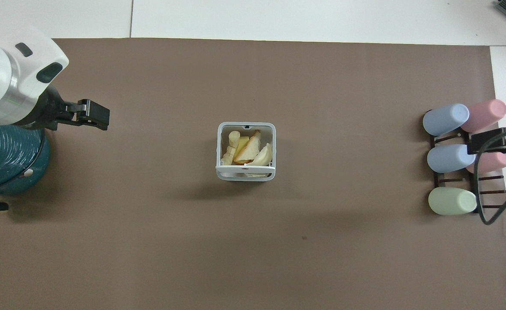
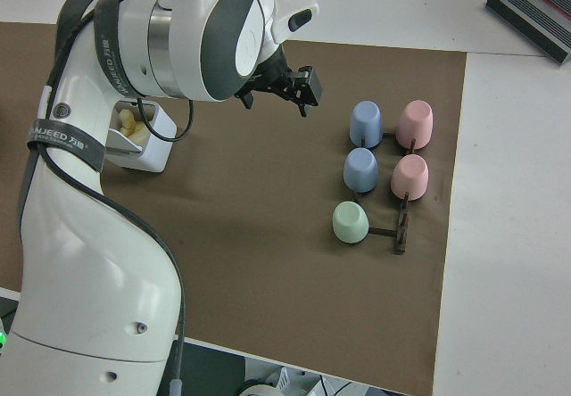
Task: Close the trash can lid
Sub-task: 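Move the left gripper toward the open lid of the white trash can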
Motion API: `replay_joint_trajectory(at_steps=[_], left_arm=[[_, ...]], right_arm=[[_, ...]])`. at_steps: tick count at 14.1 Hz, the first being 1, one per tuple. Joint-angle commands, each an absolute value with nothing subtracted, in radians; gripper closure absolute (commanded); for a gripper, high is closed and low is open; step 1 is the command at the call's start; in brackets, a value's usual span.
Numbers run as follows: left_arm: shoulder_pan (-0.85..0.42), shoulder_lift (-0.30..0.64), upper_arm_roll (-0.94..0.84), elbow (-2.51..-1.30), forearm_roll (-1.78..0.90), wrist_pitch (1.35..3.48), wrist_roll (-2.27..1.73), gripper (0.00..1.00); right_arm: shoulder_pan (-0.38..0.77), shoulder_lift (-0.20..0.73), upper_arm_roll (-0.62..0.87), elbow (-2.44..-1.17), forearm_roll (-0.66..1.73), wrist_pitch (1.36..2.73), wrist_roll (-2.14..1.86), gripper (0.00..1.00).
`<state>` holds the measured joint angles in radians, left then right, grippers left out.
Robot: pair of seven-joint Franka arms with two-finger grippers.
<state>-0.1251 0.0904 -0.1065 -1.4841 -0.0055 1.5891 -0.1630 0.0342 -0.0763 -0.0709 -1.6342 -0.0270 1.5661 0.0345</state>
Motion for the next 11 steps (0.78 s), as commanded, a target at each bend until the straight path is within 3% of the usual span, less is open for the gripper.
replay_joint_trajectory(at_steps=[1,6,7,11], left_arm=[[-0.132,0.091,-0.107,-1.474,-0.002,1.566,-0.155,0.0],[-0.202,0.063,-0.107,-1.531,-0.008,1.574,-0.227,0.01],[-0.23,0.058,-0.109,-1.546,-0.009,1.581,-0.282,0.08],[-0.293,0.022,-0.109,-1.62,-0.074,1.62,-0.408,0.58]], right_arm=[[0.031,-0.081,-0.064,-1.64,-0.034,1.554,0.021,0.0],[0.031,-0.081,-0.064,-1.64,-0.032,1.554,0.021,0.0],[0.031,-0.081,-0.064,-1.64,-0.032,1.554,0.021,0.0],[0.031,-0.081,-0.064,-1.64,-0.032,1.554,0.021,0.0]])
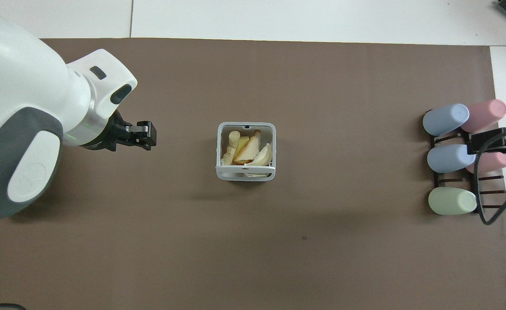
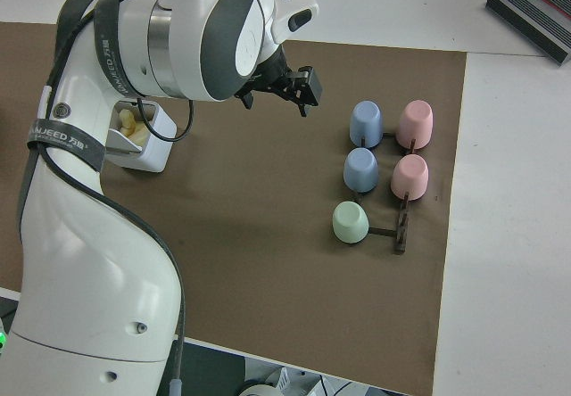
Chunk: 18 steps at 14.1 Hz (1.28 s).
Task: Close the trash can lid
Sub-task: 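Move the left gripper toward the open lid of the white trash can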
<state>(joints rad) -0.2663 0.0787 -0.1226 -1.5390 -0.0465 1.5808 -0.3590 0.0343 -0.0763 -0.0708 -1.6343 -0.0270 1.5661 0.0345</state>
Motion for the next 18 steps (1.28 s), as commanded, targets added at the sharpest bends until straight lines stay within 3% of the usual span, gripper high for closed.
replay_joint_trajectory(at_steps=[1,3,5,9,12,18], left_arm=[[-0.319,0.005,-0.109,-1.664,-0.075,1.659,-0.457,0.7],[-0.38,-0.032,-0.109,-1.753,-0.075,1.751,-0.581,0.9],[-0.4,-0.046,-0.109,-1.785,-0.119,1.767,-0.597,1.0],[-0.462,-0.07,-0.11,-1.833,-0.149,1.805,-0.698,1.0],[-0.526,-0.1,-0.11,-1.948,-0.156,1.978,-0.827,1.0],[-0.564,-0.023,-0.11,-1.957,-0.169,2.161,-0.936,1.0]], right_arm=[[0.031,-0.081,-0.064,-1.64,-0.032,1.554,0.021,0.0],[0.031,-0.081,-0.064,-1.64,-0.032,1.554,0.021,0.0],[0.031,-0.081,-0.064,-1.64,-0.032,1.554,0.021,0.0],[0.031,-0.081,-0.064,-1.64,-0.032,1.554,0.021,0.0],[0.031,-0.081,-0.064,-1.64,-0.032,1.555,0.021,0.0],[0.031,-0.081,-0.064,-1.64,-0.032,1.555,0.021,0.0]])
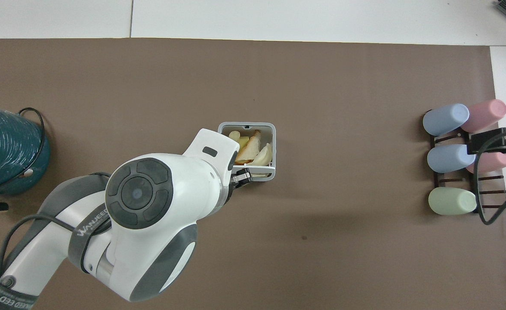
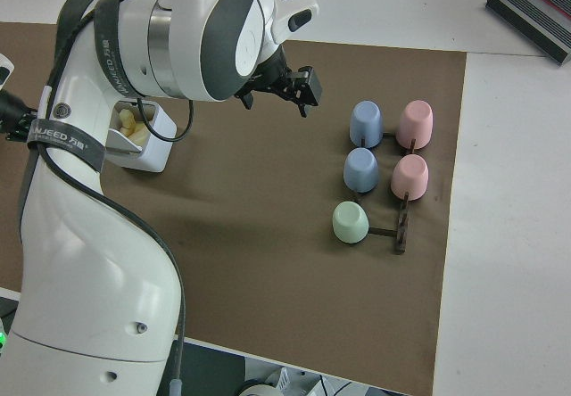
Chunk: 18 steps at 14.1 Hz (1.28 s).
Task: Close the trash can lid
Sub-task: 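Push the white lid down over the can with the left gripper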
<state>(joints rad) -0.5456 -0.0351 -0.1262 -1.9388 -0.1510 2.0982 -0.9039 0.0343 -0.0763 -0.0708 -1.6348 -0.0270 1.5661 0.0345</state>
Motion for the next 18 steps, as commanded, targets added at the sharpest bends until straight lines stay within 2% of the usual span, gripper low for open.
replay_joint_trajectory(at_steps=[1,11,18], left_arm=[[-0.571,-0.012,-0.11,-1.957,-0.169,2.186,-0.945,1.0],[-0.554,0.093,-0.107,-1.928,-0.206,2.45,-1.015,1.0],[-0.509,0.178,-0.106,-1.89,-0.204,2.549,-1.011,1.0]], right_arm=[[0.031,-0.081,-0.064,-1.641,-0.032,1.555,0.021,0.0],[0.031,-0.081,-0.064,-1.64,-0.032,1.557,0.02,0.0],[0.031,-0.081,-0.064,-1.641,-0.032,1.559,0.021,0.0]])
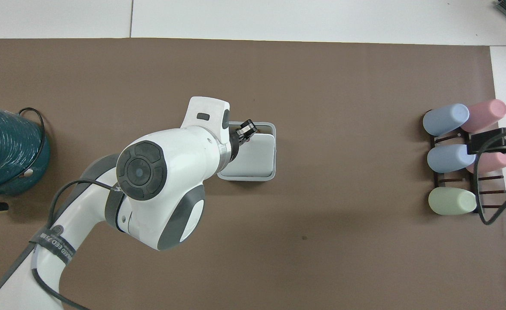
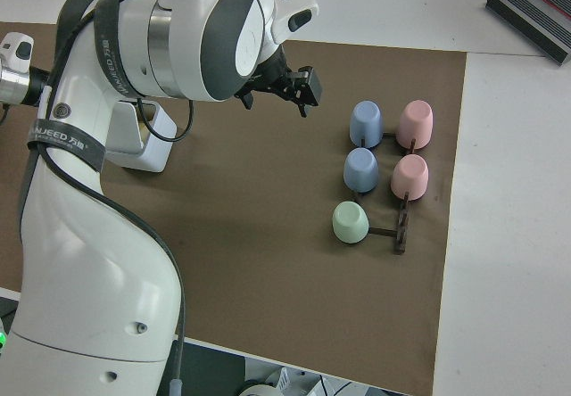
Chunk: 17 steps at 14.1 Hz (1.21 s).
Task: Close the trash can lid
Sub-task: 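Push the white lid down over the can with the left gripper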
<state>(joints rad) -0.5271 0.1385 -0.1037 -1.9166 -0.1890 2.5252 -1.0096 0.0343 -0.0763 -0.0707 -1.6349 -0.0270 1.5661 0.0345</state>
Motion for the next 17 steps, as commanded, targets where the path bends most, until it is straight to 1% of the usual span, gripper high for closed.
replay_joint_trajectory(at_steps=[1,4,17], left_arm=[[-0.506,0.199,-0.106,-1.875,-0.204,2.553,-1.008,1.0],[-0.508,0.256,-0.106,-1.848,-0.204,2.589,-1.011,1.0],[-0.506,0.38,-0.103,-1.85,-0.19,2.717,-0.997,1.0]], right_arm=[[0.031,-0.081,-0.064,-1.64,-0.031,1.559,0.021,0.0],[0.031,-0.081,-0.064,-1.64,-0.031,1.56,0.021,0.0],[0.031,-0.081,-0.064,-1.64,-0.031,1.562,0.02,0.0]])
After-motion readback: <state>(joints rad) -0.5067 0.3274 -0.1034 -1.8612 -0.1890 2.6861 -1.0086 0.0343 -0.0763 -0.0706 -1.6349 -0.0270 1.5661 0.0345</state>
